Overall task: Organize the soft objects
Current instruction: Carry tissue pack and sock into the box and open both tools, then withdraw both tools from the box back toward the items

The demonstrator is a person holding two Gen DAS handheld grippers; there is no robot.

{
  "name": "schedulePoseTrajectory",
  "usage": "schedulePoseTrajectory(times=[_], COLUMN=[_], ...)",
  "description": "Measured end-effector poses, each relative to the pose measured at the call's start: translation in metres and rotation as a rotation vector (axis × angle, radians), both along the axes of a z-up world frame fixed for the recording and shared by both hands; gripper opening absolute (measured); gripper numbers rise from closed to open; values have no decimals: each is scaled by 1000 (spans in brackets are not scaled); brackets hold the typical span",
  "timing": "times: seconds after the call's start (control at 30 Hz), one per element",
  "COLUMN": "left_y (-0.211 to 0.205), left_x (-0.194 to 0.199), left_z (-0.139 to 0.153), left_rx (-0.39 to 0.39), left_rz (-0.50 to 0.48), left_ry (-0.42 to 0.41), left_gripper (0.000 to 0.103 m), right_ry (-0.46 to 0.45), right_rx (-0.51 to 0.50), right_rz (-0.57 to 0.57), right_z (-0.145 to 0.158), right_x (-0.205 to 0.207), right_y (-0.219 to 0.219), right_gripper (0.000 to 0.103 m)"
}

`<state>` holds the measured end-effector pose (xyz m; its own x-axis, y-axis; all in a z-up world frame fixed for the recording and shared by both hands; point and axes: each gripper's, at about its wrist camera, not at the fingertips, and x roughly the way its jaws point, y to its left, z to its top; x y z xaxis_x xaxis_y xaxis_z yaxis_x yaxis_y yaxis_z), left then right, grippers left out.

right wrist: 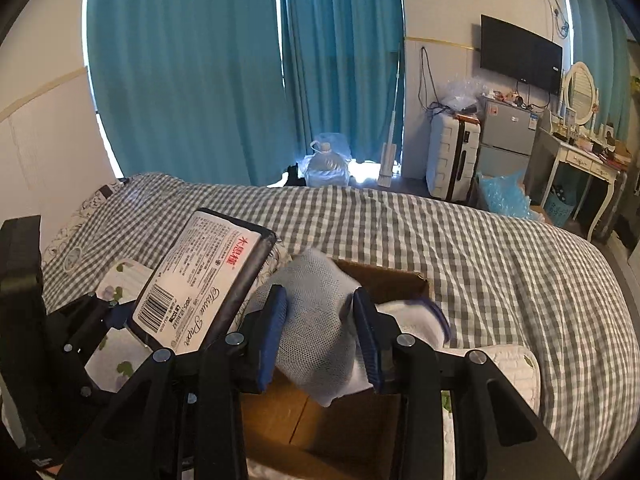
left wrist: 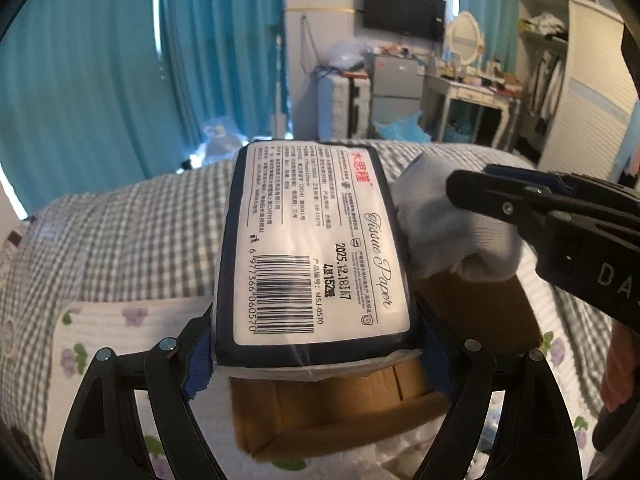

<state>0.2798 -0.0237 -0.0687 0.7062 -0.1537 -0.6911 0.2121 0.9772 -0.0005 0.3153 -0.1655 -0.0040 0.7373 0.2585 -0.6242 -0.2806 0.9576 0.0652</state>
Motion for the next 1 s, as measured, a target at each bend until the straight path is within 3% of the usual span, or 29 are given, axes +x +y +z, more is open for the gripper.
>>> schedulePoseTrajectory(times=[0.1,0.17,0.2,0.3,0.47,0.7,0.83,0.87,1.0], left_y=[-9,-10,-8,-4,-6,-13,-7,-6,-2], left_x=[2,1,-1,-8,-31,-106,-144,-152,-179], left_z=[-2,-2,0,14,65,143,163,164,159], left_rx=[37,61,60,44,10,-11,-48,-49,-36], left_rz=[-1,13,22,48,73,71,58,64,99], left_ry=[-9,-3,1,-8,-69,-225,-290,-299,-289], left_gripper=[85,85,85,85,85,85,87,94,94], right_ry=[-1,-9,-17,-36,-74,-146,-161,-158,-136], right_rx=[41,59,64,67,50,8,4,7,-11], right_rz=[-21,-53,-59,-73,-93,-111,-102,-96,-103], right_z=[-3,1,3,18,53,118,143,146,144], right_x=[3,1,0,-12,-44,-122,-170,-181,-214], right_y=[-10,-18,-23,-33,-47,-67,-80,-83,-92], right_gripper=[36,64,66,66,66,66,74,76,89])
